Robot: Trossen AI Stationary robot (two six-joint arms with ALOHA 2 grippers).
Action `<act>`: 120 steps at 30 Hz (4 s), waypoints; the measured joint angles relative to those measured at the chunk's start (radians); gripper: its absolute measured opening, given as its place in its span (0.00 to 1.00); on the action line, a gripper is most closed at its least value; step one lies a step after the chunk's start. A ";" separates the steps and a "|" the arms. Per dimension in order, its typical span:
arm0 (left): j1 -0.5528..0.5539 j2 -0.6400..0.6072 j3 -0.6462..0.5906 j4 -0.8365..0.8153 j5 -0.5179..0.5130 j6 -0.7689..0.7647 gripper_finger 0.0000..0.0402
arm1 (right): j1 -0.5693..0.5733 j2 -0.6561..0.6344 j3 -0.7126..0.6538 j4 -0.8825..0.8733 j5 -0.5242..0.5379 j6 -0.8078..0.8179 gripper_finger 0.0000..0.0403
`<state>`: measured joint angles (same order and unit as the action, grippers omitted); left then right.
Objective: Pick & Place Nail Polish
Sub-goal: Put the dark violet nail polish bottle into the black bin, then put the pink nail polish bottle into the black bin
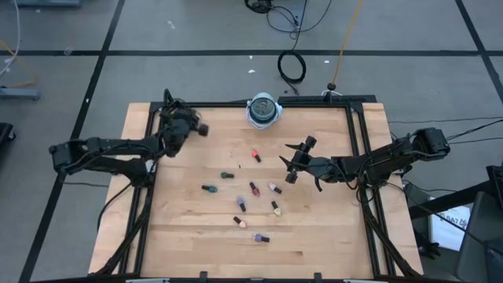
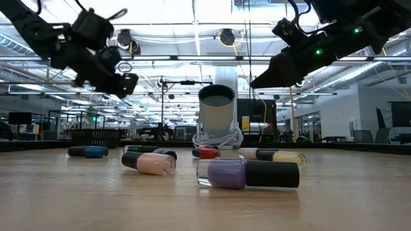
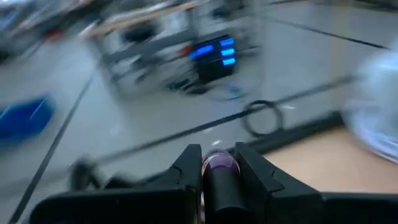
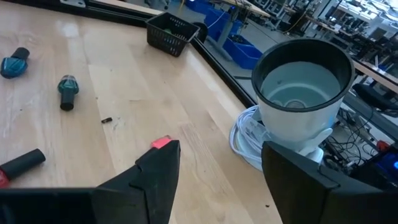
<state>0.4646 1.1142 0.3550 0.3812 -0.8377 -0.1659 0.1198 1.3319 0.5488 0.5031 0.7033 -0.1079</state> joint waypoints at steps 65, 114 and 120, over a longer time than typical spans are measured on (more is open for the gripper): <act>0.300 0.232 0.000 -0.009 0.411 -0.333 0.75 | -0.001 0.000 0.000 -0.015 -0.002 0.014 0.53; 0.230 0.087 0.000 0.139 0.697 -0.241 0.64 | -0.069 0.143 0.011 0.107 -0.293 0.265 0.53; 0.140 0.087 0.000 0.277 0.787 -0.127 0.64 | -0.127 0.338 0.119 0.123 -0.317 0.361 0.53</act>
<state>0.6047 1.2011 0.3553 0.6585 -0.0507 -0.2933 -0.0076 1.6698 0.6677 0.6256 0.3866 0.2527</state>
